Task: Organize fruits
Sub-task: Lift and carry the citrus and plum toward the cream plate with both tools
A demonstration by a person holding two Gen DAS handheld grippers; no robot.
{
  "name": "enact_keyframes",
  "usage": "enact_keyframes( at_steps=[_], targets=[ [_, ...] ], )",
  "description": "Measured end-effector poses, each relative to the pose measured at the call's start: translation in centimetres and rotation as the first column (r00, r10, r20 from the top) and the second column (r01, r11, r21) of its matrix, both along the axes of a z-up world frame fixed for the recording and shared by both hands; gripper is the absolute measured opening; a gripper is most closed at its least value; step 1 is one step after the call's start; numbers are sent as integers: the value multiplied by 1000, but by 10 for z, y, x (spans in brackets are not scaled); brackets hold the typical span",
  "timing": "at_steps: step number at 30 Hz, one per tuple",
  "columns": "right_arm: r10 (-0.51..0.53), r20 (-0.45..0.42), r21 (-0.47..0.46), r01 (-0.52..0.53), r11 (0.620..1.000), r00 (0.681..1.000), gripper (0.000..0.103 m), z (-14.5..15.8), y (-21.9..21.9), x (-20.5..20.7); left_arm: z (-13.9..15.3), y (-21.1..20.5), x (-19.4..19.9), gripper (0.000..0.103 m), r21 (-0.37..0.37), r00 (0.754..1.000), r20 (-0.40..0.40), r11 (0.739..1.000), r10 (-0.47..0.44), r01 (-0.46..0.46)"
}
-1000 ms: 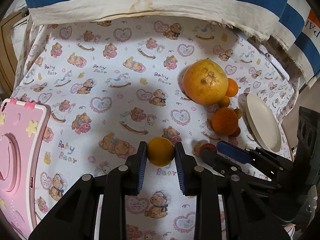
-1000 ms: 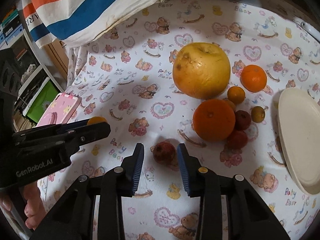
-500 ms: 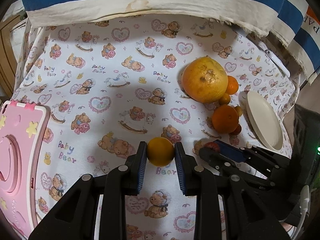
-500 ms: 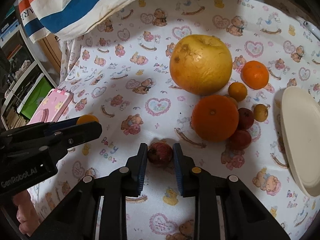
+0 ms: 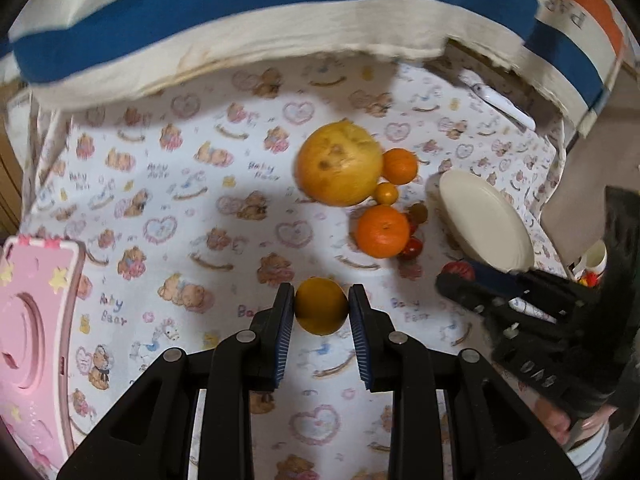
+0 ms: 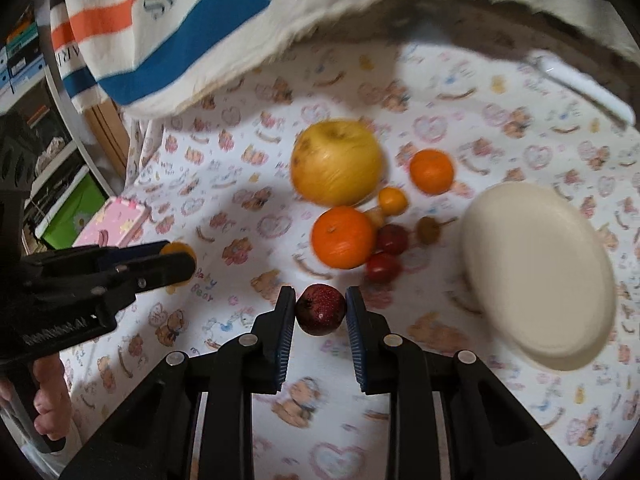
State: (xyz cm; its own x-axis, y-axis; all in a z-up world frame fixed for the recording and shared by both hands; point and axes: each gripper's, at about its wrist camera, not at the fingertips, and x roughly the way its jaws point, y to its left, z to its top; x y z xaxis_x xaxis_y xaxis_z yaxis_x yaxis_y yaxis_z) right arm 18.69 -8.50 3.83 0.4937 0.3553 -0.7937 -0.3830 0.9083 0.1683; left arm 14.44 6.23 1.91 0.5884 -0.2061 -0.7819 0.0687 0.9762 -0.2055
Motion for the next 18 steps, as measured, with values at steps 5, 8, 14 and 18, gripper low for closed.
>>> enact_keyframes(
  at_steps=[5, 8, 14, 18],
  targets=[
    [-44, 51, 26, 43, 999, 998, 27, 26, -36, -1, 17, -34, 4, 27, 9, 999, 3, 999, -53, 53],
    [-88, 85, 46, 85, 995, 992, 27, 41, -62, 3, 28, -61, 9, 27, 40, 997, 18, 996, -81, 80],
    [-209, 154, 86, 198, 976, 966, 27, 66, -120, 13, 44, -117, 29, 27, 72, 990, 53, 990, -129, 125],
    [-299, 155, 134, 280, 951, 942, 27, 70, -161, 22, 47, -146, 47, 27, 34, 985, 72, 987, -160, 158]
  ],
)
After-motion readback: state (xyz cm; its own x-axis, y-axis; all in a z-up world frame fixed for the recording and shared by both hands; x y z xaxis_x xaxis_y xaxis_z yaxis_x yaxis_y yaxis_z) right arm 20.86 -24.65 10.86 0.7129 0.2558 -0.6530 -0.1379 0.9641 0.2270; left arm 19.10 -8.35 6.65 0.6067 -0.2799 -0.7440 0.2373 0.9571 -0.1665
